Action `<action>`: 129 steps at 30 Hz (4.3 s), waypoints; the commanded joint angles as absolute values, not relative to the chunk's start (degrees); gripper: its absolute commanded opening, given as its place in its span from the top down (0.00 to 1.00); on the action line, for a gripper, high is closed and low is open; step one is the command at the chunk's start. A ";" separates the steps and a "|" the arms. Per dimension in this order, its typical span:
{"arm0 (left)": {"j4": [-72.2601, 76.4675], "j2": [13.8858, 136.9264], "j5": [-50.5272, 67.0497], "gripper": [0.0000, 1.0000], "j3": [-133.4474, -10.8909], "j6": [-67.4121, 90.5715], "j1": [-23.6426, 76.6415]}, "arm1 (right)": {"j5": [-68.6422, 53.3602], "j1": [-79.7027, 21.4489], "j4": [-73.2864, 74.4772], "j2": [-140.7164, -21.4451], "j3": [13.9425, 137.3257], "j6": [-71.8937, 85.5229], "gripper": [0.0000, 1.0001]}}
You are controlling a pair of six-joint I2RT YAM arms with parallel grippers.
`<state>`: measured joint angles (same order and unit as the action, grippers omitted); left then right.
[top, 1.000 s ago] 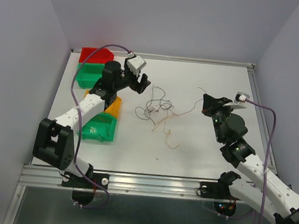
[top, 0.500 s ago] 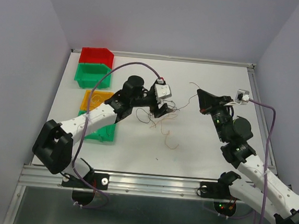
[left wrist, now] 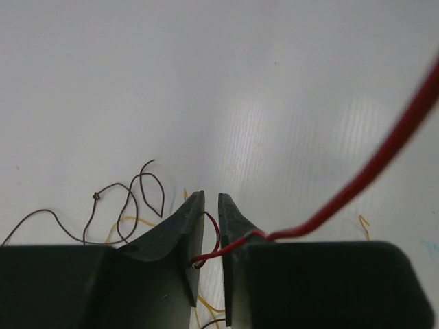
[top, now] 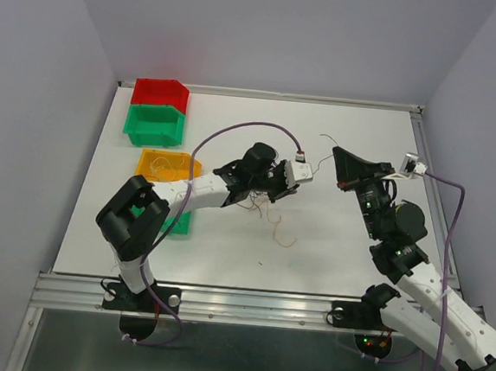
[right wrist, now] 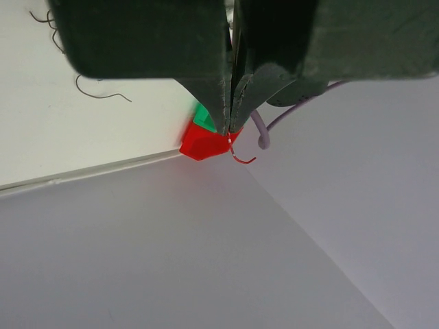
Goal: Untangle the cables
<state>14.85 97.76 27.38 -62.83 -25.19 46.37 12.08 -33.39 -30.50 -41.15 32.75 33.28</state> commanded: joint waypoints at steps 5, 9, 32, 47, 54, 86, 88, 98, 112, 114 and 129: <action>17.75 90.89 20.74 0.82 -61.97 -26.63 46.49 | 21.26 -33.13 -33.66 -37.88 29.36 33.57 1.00; 17.58 86.23 19.52 1.00 -60.03 -26.98 46.06 | 33.44 -33.22 -29.89 -38.14 28.83 34.98 1.00; 5.36 62.14 18.64 1.00 -63.63 -18.91 38.85 | -2.43 -31.46 -41.82 -74.00 33.14 32.61 0.42; 5.71 64.51 17.23 1.00 -65.30 -12.66 34.81 | -26.81 -35.59 -70.93 -87.27 30.76 32.26 0.16; 2.46 65.04 24.42 1.00 -67.85 -10.81 34.54 | -24.27 -37.88 -69.35 -89.38 33.04 28.66 0.14; 20.30 53.97 11.17 1.00 -57.22 3.52 9.50 | 24.86 -37.89 -39.67 -89.83 38.58 35.85 0.99; 19.87 53.79 10.81 1.00 -58.62 3.16 7.74 | 25.93 -36.57 -36.93 -89.65 39.02 37.96 0.99; 19.25 54.49 12.91 1.00 -62.05 4.39 -3.77 | 38.40 -32.78 -22.68 -86.49 40.69 48.60 0.98; 17.58 53.35 16.76 1.00 -64.07 2.64 -5.71 | 47.81 -32.08 -15.82 -82.09 40.69 52.82 0.09; 16.18 53.35 17.66 1.00 -64.77 2.46 -5.80 | 48.16 -32.08 -15.73 -82.27 40.78 52.91 0.09; 3.61 52.21 35.41 1.00 -69.97 -10.81 -5.71 | 19.61 -32.08 -28.12 -78.40 39.11 35.86 0.04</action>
